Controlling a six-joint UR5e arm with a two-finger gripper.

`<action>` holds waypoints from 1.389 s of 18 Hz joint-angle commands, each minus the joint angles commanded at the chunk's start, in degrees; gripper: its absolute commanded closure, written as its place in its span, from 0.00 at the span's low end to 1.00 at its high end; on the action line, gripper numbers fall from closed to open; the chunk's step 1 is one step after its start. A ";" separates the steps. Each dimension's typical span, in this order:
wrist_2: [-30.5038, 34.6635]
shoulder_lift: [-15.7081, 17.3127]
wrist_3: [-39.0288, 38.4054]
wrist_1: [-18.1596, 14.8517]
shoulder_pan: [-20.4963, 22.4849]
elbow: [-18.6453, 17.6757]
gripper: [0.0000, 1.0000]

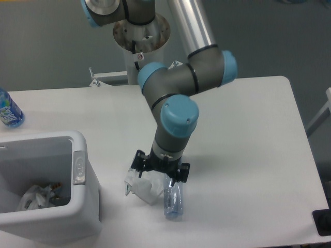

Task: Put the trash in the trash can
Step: 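Lower the gripper onto the crumpled white tissue and close it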

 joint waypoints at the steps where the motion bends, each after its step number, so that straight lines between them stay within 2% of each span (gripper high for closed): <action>1: 0.18 -0.27 0.00 0.00 -0.09 0.00 0.00; 6: 0.62 -0.97 -0.44 1.58 -0.71 -1.23 0.00; 8: 1.67 -0.88 -0.18 2.28 -0.79 -2.19 0.04; 9: 2.20 -0.80 -0.18 2.28 -1.06 -2.55 0.10; 11: 2.90 -0.88 -0.27 2.28 -1.32 -2.81 0.34; 13: 3.52 -0.88 -0.35 2.28 -1.58 -2.99 0.47; 16: 3.61 -0.88 -0.53 2.20 -1.59 -3.08 0.73; 21: 3.52 -0.36 0.00 2.02 -1.67 -3.60 0.97; 25: 3.26 0.34 0.26 1.85 -1.94 -3.43 1.00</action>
